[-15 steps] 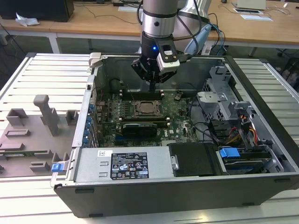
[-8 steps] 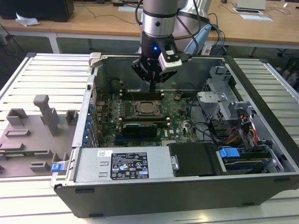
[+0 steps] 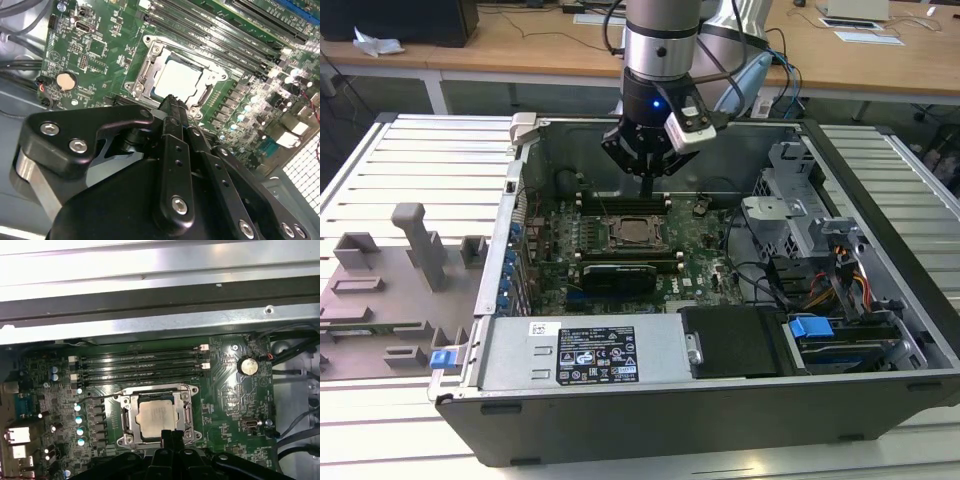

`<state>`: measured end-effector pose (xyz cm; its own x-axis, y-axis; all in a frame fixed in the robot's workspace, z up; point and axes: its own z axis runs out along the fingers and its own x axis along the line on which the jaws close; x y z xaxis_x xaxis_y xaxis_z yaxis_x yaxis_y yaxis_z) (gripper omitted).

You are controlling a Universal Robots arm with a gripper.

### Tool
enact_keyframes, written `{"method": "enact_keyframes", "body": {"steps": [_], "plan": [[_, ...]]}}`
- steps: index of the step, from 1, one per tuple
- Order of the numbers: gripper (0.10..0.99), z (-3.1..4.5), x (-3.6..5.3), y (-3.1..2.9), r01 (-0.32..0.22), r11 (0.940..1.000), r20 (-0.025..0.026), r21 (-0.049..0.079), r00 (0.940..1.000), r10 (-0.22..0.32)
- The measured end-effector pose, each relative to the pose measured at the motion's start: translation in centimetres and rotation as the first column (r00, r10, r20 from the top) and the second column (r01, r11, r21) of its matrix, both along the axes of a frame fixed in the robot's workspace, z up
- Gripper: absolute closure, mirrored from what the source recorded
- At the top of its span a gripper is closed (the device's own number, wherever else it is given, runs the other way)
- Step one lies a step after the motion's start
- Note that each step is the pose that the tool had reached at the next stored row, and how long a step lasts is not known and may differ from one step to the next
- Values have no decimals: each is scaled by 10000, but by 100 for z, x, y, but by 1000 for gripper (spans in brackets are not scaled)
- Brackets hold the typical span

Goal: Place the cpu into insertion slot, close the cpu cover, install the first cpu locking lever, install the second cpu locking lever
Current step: 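Install the first cpu locking lever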

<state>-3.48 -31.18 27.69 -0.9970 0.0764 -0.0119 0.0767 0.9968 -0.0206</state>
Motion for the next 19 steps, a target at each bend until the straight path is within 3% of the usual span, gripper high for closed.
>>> {"method": "enact_keyframes", "body": {"steps": [13, 19], "plan": [[980, 0, 0, 0, -1044, 9945, -1, -2, 9945, 1044], [980, 0, 0, 0, -1510, 9885, 0, -1, 9885, 1510]]}}
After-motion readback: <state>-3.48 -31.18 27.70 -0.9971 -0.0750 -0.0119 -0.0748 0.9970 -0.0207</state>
